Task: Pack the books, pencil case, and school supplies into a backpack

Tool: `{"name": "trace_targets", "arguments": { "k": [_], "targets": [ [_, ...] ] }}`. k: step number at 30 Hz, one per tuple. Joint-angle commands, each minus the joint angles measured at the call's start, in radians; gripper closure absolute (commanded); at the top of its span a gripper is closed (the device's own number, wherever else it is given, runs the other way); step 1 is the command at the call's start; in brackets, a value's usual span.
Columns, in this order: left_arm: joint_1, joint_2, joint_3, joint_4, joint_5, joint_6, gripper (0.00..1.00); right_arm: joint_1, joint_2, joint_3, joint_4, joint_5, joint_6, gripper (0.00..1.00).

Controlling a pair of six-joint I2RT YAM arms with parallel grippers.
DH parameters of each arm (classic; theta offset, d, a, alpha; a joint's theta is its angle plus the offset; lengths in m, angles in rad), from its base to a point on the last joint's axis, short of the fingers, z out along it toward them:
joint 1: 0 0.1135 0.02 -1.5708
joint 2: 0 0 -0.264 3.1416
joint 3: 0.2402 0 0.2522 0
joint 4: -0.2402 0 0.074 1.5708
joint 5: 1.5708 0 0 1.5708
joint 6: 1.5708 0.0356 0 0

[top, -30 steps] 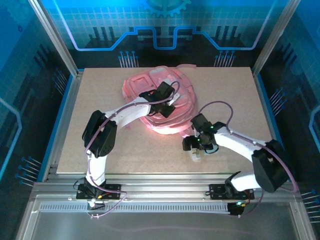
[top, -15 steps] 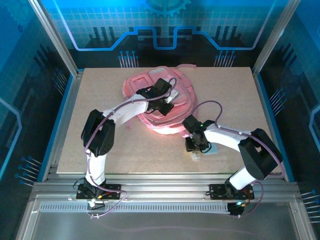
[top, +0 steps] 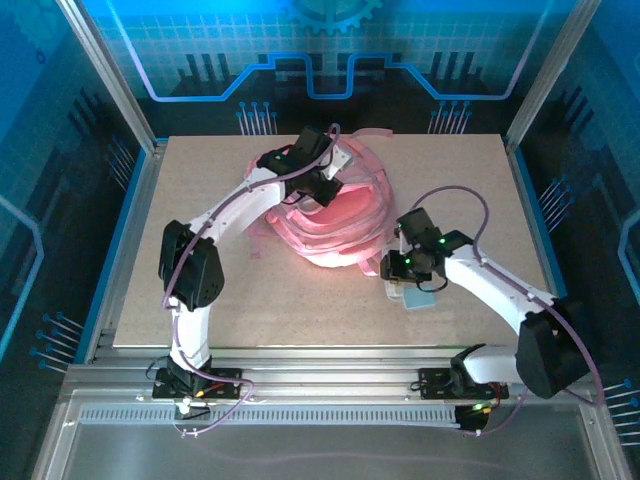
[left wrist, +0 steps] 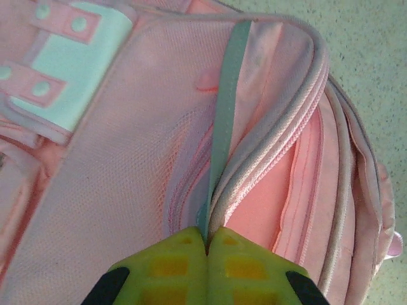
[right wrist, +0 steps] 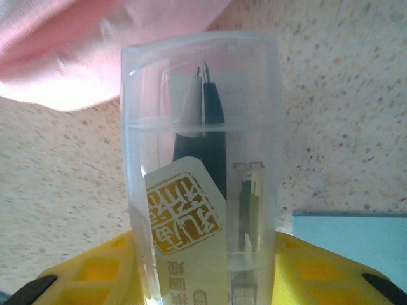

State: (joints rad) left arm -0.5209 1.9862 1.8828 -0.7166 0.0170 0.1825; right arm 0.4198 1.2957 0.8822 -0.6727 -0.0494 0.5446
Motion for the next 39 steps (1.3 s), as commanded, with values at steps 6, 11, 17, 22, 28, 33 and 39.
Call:
{"name": "trace_targets", "arguments": {
  "k": [6,11,17,22,28,33,39],
  "targets": [
    [0.015,0.016,0.088,0.018,0.073,-0.061,1.0,-0.061,-0.027,0.147,0.044,-0.133,-0.006,0.66],
    [0.013,0.011,0.066,0.049,0.108,-0.096,1.0,-0.069,0.096,0.261,0.215,-0.174,0.097,0.64],
    [0.014,-0.008,0.018,0.091,0.127,-0.137,1.0,-0.107,0.308,0.364,0.369,-0.212,0.285,0.67],
    [0.013,-0.044,-0.042,0.133,0.134,-0.158,1.0,-0.089,0.414,0.42,0.467,-0.232,0.406,0.64],
    [0.012,-0.054,-0.051,0.142,0.159,-0.18,1.0,-0.066,0.515,0.497,0.537,-0.314,0.505,0.37],
    [0.009,-0.053,-0.034,0.152,0.163,-0.196,1.0,-0.034,0.56,0.52,0.558,-0.324,0.539,0.35],
    [0.01,-0.071,-0.012,0.163,0.139,-0.196,1.0,-0.042,0.541,0.441,0.636,-0.334,0.586,0.31]
  ]
}}
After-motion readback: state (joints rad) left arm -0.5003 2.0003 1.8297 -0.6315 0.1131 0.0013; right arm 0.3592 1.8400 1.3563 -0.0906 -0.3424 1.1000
